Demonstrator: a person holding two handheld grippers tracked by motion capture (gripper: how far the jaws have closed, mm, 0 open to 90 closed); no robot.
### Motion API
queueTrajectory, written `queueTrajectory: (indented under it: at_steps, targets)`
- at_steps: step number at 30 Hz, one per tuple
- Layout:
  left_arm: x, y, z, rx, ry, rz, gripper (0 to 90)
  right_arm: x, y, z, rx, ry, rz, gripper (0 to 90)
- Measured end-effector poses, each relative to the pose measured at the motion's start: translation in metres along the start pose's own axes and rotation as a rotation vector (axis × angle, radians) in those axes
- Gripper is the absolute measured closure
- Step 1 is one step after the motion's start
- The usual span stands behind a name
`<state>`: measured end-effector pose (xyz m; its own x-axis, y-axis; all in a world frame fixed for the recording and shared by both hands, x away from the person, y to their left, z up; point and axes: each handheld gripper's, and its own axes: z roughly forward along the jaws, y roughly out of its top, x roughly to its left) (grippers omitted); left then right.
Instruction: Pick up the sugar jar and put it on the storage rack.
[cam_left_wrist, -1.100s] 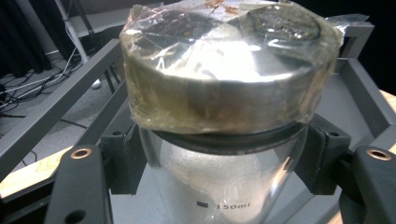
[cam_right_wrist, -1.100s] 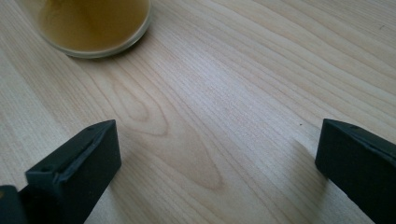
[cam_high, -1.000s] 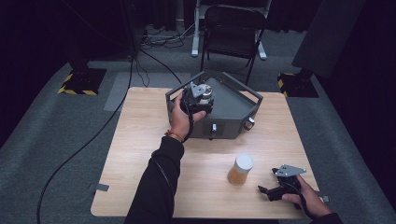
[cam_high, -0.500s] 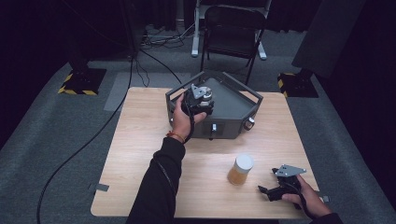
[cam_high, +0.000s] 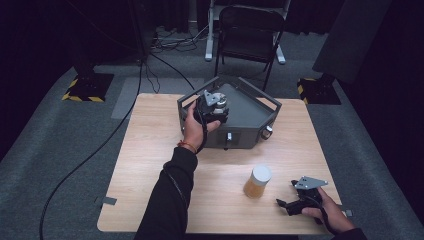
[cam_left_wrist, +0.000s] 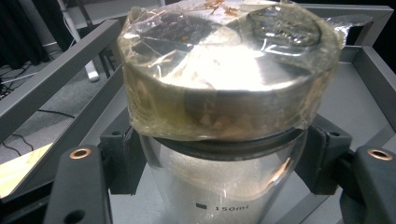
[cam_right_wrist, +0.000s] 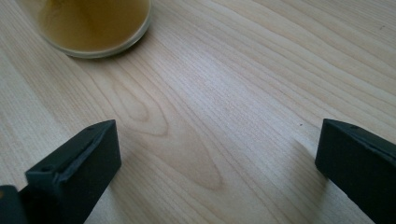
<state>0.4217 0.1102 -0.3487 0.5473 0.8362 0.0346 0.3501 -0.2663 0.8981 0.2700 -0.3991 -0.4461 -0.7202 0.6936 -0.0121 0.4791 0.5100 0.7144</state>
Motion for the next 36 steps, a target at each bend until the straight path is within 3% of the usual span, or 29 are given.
queueTrajectory:
  at_steps: [3, 5, 7, 9, 13, 15, 17, 24, 30, 36]
  targets:
    - [0.002, -0.001, -0.001, -0.012, -0.010, 0.001, 28.6, 0.000, 0.000, 0.000, 0.000, 0.000, 0.000, 0.0]
    - [0.006, -0.003, -0.001, -0.027, -0.044, -0.002, 21.8, 0.000, 0.000, 0.000, 0.000, 0.000, 0.000, 0.0]
    - [0.000, -0.001, -0.001, -0.024, -0.013, 0.020, 12.8, 0.000, 0.000, 0.000, 0.000, 0.000, 0.000, 0.0]
    - [-0.004, -0.001, -0.001, -0.032, 0.014, -0.002, 7.1, 0.000, 0.000, 0.000, 0.000, 0.000, 0.000, 0.0]
    - [-0.007, 0.000, -0.004, -0.042, 0.036, 0.010, 3.3, 0.000, 0.000, 0.000, 0.000, 0.000, 0.001, 0.0]
    - [-0.009, 0.000, -0.007, -0.050, 0.050, 0.029, 2.7, 0.000, 0.000, 0.000, 0.000, 0.000, 0.001, 0.0]
    - [-0.007, 0.000, -0.009, -0.060, 0.037, 0.015, 2.7, 0.000, 0.000, 0.000, 0.000, 0.000, 0.000, 0.0]
    - [-0.011, 0.001, -0.018, -0.088, 0.033, 0.051, 1.2, 0.000, 0.000, 0.000, 0.000, 0.000, 0.000, 0.0]
    - [-0.012, 0.000, -0.030, -0.113, 0.015, 0.052, 0.0, 0.000, 0.000, 0.000, 0.000, 0.000, 0.000, 0.0]
    - [-0.019, -0.005, -0.038, -0.133, 0.028, 0.081, 0.0, 0.000, 0.000, 0.000, 0.000, -0.001, 0.001, 0.0]
